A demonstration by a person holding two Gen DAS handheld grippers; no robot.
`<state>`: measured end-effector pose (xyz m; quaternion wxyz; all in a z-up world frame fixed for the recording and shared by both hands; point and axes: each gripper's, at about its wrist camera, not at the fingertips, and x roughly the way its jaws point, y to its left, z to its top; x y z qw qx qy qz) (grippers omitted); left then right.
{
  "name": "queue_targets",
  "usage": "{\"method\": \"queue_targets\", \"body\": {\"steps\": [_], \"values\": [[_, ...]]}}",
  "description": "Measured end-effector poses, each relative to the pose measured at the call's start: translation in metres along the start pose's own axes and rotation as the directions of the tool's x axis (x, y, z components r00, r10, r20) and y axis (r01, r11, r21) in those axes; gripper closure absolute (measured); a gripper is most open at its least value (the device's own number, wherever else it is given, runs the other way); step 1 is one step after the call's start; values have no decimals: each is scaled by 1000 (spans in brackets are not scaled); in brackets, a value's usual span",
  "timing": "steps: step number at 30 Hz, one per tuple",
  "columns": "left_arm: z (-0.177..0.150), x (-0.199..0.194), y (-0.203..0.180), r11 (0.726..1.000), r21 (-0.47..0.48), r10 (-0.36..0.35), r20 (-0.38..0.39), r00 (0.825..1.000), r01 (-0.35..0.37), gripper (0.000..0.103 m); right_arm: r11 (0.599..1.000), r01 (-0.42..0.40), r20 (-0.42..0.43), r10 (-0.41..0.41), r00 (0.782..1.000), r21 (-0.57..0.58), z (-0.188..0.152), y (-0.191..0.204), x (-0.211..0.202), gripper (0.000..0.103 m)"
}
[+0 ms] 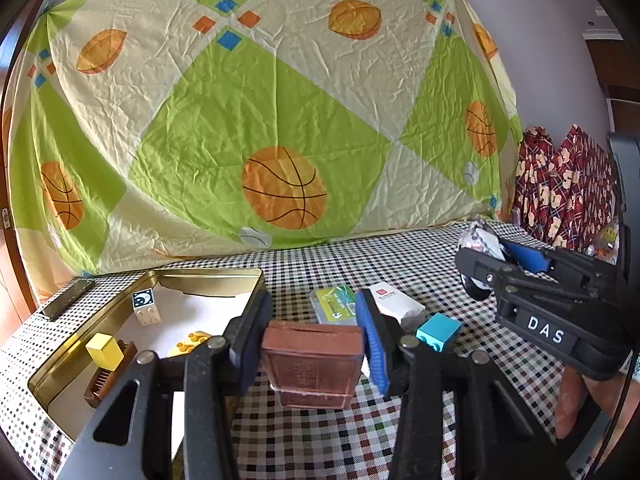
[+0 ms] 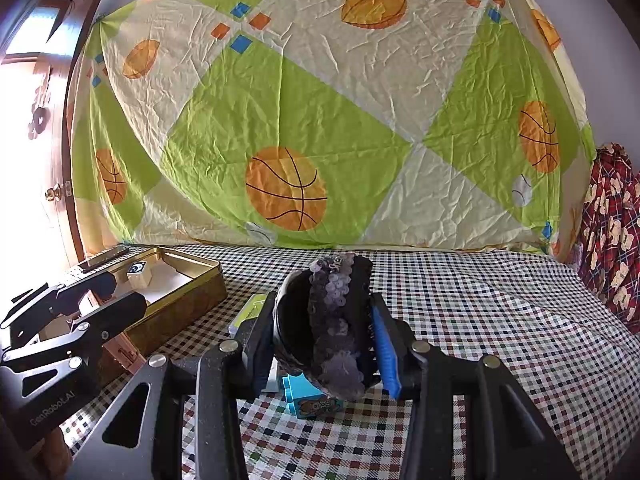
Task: Organize rigid objects
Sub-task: 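Lift the brown frame with the left tool while the right tool lifts the hair tie, then carry the frame over the tin with the left tool while the right tool carries the hair tie there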
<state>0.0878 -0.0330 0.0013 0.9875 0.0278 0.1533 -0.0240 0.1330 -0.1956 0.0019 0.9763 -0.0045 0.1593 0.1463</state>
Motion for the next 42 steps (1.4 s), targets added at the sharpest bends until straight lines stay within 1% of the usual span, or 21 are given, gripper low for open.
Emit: {"method": "queue_targets", "body": {"steps": [10,21,33,42], "values": [[0,-5,3,1000,-14,0,19,1000,0,60,1000,-13,20,13,1000,7,0,-2,-5,58],[0,-12,5,1000,-18,3,49,999,-2,60,1000,-20,68,21,997,-14,0,6,-17,58],[-1,-20,4,1000,-15,7,80,997,-6,60,999,-32,94,35,995,-26,-1,13,-25,58],[-1,-28,7,999,-30,18,106,994,-15,60,998,-46,111,50,993,-37,-2,20,-30,58]]}}
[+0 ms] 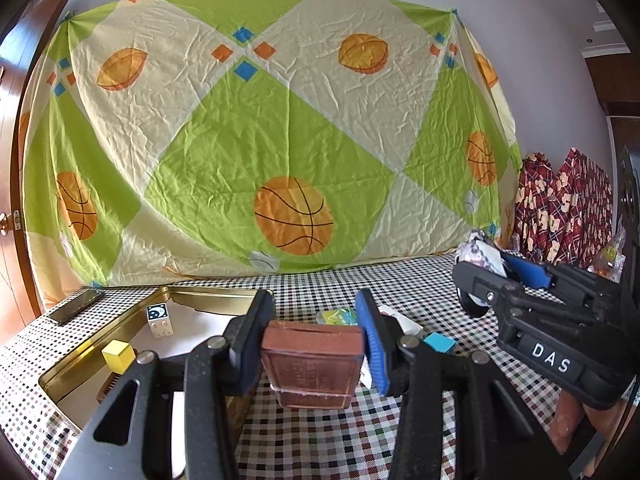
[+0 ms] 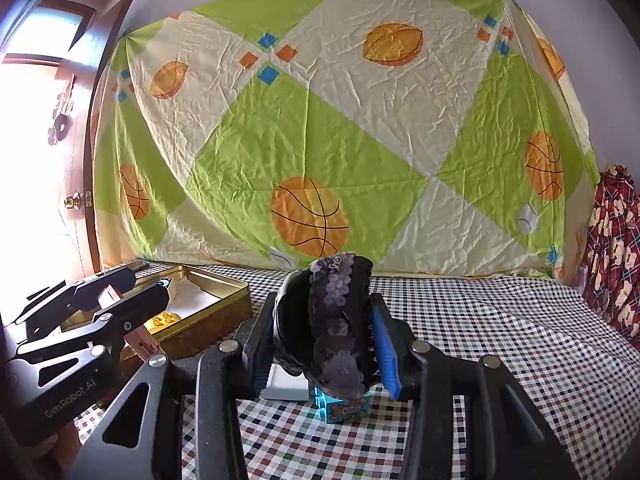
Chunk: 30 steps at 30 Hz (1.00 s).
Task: Organize rigid objects
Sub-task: 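Carry the frame over the tin with the left tool while the right tool carries the hair tie there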
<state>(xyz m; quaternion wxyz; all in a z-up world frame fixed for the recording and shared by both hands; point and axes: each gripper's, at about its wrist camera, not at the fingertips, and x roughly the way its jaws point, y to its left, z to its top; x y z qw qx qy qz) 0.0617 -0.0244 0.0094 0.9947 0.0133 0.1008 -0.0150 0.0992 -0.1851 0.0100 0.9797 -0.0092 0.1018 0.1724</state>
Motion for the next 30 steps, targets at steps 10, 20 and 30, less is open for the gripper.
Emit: {"method": "queue_targets", "body": {"steps": [10,20,30], "values": [[0,-8,2,1000,-4,2,27,1000,-1,60,1000,-20,18,20,1000,-20,0,13,-4,57],[0,-12,7,1000,-19,8,38,999,-7,60,999,-41,18,42,999,-31,0,27,-1,57],[-1,-18,23,998,-49,28,54,998,-25,60,997,-63,6,63,998,-43,0,41,8,57]]}}
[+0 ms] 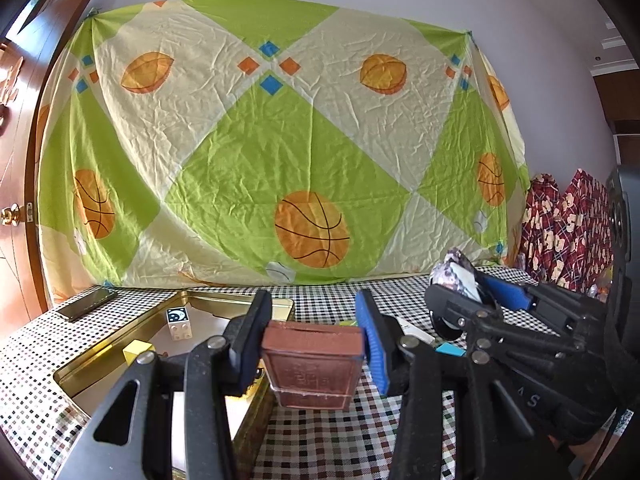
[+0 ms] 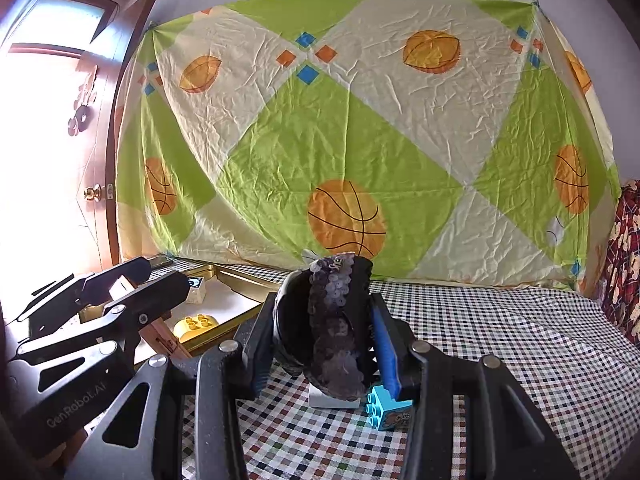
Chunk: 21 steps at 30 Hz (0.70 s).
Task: Organize rigid objects
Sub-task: 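Carry the frame over the tin with the left tool while the right tool carries the hair tie there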
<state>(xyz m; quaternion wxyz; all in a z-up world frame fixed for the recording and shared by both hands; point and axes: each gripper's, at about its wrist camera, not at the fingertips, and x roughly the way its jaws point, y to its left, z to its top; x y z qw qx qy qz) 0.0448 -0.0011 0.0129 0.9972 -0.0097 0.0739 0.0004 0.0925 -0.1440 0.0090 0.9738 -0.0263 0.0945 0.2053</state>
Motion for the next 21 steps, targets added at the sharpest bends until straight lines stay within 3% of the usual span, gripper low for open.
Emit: {"method": "queue_targets", "body": {"steps": [21], "values": [[4,-3,32,999,-29,41,17,999,-40,60,998,-43,-9,42,999,-42,3,33,13,57]]}}
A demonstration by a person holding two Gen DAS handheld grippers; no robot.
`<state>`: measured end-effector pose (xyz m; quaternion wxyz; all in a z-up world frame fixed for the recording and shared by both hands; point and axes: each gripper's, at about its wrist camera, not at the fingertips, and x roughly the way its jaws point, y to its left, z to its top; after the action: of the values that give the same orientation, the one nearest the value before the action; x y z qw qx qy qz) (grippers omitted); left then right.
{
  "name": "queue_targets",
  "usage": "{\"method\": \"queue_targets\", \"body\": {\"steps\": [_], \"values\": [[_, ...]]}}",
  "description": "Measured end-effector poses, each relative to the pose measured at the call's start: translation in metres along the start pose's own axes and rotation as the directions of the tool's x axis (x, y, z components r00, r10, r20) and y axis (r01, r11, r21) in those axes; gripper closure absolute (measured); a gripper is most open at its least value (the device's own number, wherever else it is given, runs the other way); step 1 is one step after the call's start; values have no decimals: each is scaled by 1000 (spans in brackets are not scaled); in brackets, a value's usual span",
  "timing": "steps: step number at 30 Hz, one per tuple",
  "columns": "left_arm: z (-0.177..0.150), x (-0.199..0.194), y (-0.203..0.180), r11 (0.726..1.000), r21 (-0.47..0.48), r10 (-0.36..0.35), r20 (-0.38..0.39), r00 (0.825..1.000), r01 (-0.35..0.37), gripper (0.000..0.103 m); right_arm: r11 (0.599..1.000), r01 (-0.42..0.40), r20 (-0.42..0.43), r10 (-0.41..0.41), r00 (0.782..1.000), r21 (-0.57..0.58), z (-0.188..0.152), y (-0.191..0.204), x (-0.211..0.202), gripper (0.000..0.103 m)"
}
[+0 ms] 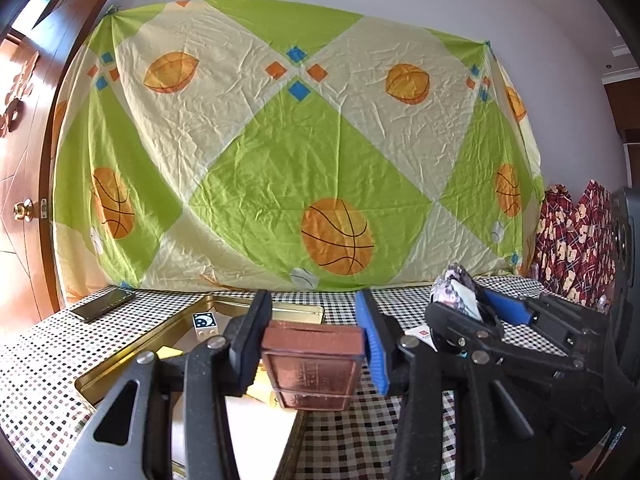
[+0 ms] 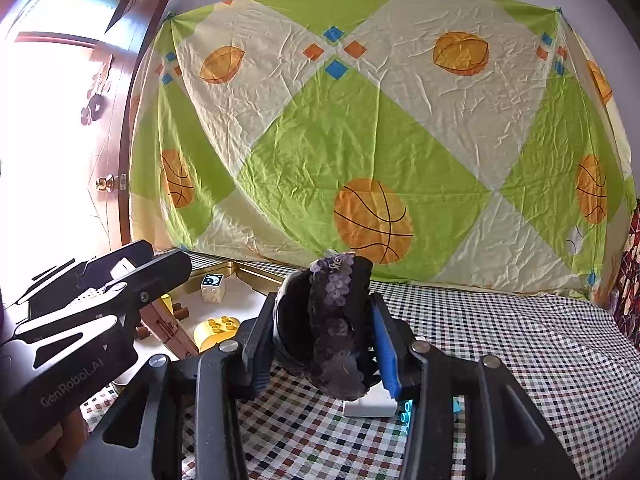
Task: Organize rigid objects
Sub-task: 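Carry the frame over the tin with the left tool while the right tool carries the hair tie there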
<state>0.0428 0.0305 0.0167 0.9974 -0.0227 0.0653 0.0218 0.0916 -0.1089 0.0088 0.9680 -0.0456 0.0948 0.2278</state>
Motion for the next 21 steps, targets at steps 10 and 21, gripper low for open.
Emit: {"method": "queue_targets", "body": {"steps": [10,21], "values": [[0,2,19,1000,-20,11,-15,1000,-12,60,999,-28,-15,27,1000,-37,2,21,13,57],[5,4,43,999,-38,37,-18,999,-38,60,996,-70,-44,68,997,-49,11,36,29,57]]}}
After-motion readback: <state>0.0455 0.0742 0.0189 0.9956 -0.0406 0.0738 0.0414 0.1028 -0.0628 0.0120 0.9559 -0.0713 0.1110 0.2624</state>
